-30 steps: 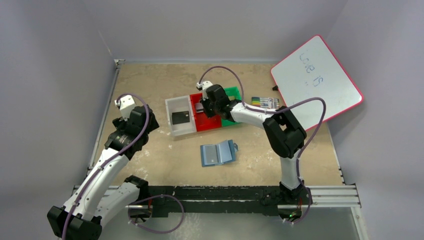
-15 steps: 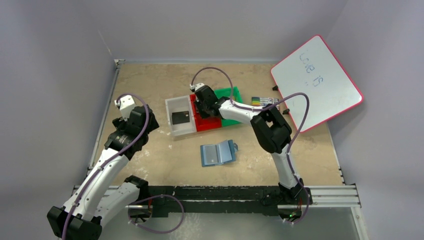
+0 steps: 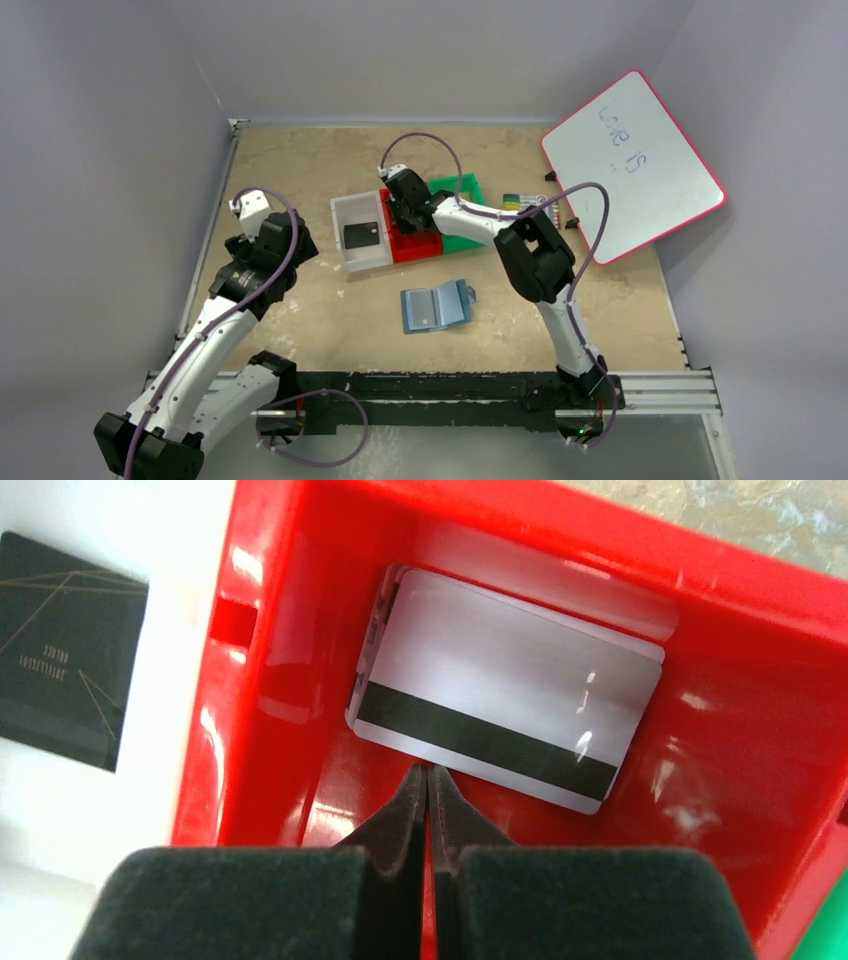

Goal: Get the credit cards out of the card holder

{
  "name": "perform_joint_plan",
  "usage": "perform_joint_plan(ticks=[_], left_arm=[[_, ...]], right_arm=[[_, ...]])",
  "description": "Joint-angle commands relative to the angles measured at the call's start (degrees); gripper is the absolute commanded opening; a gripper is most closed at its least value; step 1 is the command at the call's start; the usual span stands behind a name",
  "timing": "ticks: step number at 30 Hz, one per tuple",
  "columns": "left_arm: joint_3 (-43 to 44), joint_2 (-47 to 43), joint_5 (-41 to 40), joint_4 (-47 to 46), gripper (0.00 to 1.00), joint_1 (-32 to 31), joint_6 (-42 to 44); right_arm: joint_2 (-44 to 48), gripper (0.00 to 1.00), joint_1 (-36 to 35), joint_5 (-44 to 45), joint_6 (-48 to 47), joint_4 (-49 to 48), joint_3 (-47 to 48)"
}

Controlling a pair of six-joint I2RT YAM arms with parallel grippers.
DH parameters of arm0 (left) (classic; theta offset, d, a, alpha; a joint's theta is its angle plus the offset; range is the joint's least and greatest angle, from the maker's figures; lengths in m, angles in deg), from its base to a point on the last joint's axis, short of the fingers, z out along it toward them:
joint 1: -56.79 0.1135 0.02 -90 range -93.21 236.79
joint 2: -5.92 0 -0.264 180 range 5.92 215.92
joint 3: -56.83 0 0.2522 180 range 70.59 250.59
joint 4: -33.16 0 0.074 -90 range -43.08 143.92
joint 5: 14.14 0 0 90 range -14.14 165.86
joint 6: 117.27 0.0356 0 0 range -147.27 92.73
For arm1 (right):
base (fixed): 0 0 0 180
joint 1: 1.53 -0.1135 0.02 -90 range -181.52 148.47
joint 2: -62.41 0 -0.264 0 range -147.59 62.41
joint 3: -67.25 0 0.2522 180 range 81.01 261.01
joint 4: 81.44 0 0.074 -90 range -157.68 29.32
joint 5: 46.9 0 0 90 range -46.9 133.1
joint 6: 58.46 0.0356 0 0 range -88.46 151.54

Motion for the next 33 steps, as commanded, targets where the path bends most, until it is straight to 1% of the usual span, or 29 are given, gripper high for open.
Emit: perform_joint_plan(ticks=[1, 5, 11, 17, 23, 28, 31, 33], left_arm=[[0.1, -0.4, 0.0, -1.8, 0.89, 0.3, 0.8], [0.0, -0.4, 0.0, -1.9, 0.89, 0.2, 0.7], [0.0, -0.4, 0.1, -1.8, 0.89, 0.3, 0.7], [-0.1, -0.6, 0.1, -1.8, 0.89, 0.2, 0.7], [0.0, -0.7, 0.1, -1.8, 0.89, 0.3, 0.7], [0.0, -0.8, 0.1, -1.8, 0.89, 0.2, 0.8], [0.0, -0.7, 0.1, -1.9, 0.89, 0.3, 0.9], [0.1, -0.5, 0.1, -1.9, 0.89, 0.3, 0.8]], right_arm=[[-1.7, 0.00, 0.1, 2.0, -0.3, 1.0, 3.5], [-2.6, 0.00, 0.1, 3.6, -0.5, 1.2, 4.5], [-1.7, 0.00, 0.1, 3.1, -0.3, 1.6, 4.3], [2.2, 0.08, 0.1, 2.6, 0.5, 0.1, 2.3], [7.5, 0.19, 0.1, 2.1, 1.5, -0.9, -0.4], [13.4, 0.25, -0.1, 0.3, 1.5, -2.2, -3.4], [18.1, 0.27, -0.6, 2.2, 2.7, -2.1, -5.7], [23.1, 0.29, -1.0, 4.2, 3.4, -4.5, -9.9]])
